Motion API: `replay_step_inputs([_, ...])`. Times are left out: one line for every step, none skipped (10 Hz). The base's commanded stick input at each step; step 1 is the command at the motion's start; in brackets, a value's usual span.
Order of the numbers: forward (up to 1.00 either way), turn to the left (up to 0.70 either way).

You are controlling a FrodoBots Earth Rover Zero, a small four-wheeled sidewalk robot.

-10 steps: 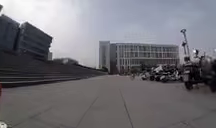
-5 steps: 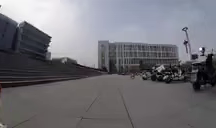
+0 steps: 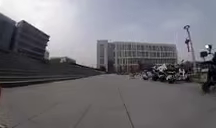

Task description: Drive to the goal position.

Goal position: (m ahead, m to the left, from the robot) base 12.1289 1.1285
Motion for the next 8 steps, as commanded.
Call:
replay_step_inputs([0.85,0.00])
replay_step_inputs([0.85,0.00])
replay_step_inputs([0.85,0.00])
replay_step_inputs([0.85,0.00])
replay_step_inputs([0.85,0.00])
replay_step_inputs([0.85,0.00])
replay_step_inputs([0.85,0.00])
replay_step_inputs([0.85,0.00])
